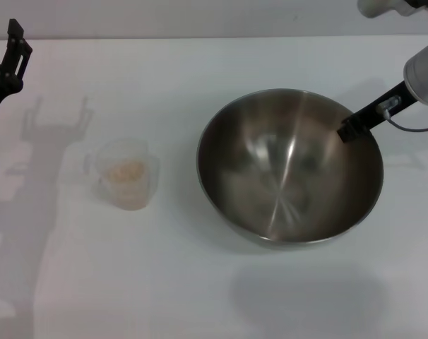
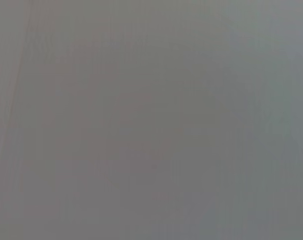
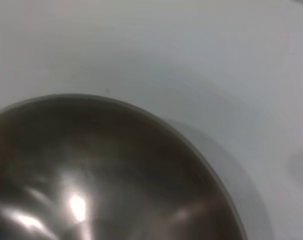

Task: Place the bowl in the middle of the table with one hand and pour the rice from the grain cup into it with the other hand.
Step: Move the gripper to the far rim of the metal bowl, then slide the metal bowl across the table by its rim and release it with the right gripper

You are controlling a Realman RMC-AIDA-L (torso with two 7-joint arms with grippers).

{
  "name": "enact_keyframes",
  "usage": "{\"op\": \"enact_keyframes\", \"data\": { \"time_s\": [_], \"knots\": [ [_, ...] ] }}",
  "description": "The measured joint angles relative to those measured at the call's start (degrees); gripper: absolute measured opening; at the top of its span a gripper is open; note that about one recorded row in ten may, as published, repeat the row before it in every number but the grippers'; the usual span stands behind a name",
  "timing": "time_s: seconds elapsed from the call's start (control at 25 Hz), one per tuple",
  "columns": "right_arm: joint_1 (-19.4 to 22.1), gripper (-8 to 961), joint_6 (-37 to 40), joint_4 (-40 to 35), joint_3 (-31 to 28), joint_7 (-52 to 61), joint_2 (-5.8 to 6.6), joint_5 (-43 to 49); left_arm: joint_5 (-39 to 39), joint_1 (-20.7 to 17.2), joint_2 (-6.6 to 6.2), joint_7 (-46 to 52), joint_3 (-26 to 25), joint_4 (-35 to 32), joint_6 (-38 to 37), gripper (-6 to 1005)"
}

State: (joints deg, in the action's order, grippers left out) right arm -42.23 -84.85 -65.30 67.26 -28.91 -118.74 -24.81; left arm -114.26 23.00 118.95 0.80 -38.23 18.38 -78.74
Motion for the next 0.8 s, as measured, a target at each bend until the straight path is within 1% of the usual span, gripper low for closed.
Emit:
{"op": "enact_keyframes", "data": {
  "time_s": [0.12,0.2,0.36,0.4,0.48,0.72,0.8],
  "knots": [
    [0.09,54,0.01,-1.13,-0.19,-0.10,0.00,0.13,0.00,0.03,0.05,0.03,0.00,0.05,-0.12,843],
    [0.48,1,0.01,-3.80,-0.67,-0.06,0.00,0.19,0.00,0.03,0.05,0.20,0.00,0.06,-0.12,843],
    [1.00,0,0.01,-6.84,-0.95,0.15,0.00,0.08,0.00,0.03,0.06,1.84,0.00,-0.13,0.02,842],
    [1.31,0,0.20,-8.56,-0.97,0.21,-0.02,-0.20,0.00,0.03,0.06,1.95,0.00,-0.21,0.03,842],
    [1.47,0,0.76,-9.34,-0.98,0.29,-0.09,-0.64,0.00,0.06,0.05,1.97,0.00,-0.26,0.04,842],
    [1.36,0,3.05,-7.95,-0.48,0.31,-0.13,-4.25,0.00,0.29,0.03,1.99,0.00,-0.38,0.09,842],
    [0.59,0,3.96,-4.96,-0.29,0.12,-0.18,-6.11,-0.10,0.43,-0.01,2.01,0.00,-0.41,0.09,842]
  ]
}}
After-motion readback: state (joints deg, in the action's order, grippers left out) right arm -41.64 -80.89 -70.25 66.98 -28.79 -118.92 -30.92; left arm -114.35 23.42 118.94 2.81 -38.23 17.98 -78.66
